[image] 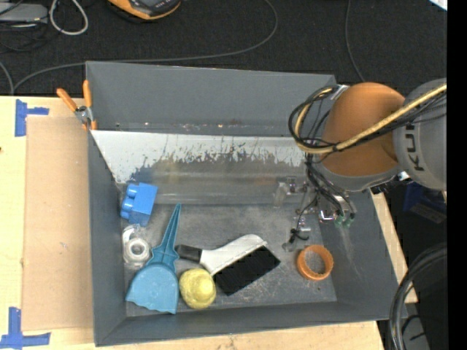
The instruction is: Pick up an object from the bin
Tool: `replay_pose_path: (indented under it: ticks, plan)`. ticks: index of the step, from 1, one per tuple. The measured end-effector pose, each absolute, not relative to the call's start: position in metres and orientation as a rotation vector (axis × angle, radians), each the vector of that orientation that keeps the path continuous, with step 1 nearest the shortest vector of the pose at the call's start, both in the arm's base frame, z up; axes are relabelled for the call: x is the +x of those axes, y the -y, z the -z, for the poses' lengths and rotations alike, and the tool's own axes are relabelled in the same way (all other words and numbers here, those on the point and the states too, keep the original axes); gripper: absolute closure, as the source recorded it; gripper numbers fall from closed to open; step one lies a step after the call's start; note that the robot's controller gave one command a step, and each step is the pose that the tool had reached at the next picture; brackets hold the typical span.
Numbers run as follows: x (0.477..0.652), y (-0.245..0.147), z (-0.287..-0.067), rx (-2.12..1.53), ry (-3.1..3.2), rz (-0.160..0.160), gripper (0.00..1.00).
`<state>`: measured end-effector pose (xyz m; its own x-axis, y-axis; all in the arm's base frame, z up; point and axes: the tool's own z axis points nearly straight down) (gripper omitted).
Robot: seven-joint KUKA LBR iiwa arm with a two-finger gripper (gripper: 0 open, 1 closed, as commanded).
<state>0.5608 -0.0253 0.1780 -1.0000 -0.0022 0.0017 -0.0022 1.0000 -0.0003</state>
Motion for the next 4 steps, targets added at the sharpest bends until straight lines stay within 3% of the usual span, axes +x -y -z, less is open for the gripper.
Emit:
replay_pose_path:
  ticks: [1,2,3,4]
  plan:
    - [0.561,0.025,-0.178,0.004,3.141,-0.001,0.00]
    - [0.523,0.009,-0.101,0.032,3.128,0.000,0.00]
    - [0.540,0.000,-0.078,-0.014,3.151,-0.002,0.00]
    - [0.532,-0.020,-0.071,-0.005,3.141,-0.002,0.00]
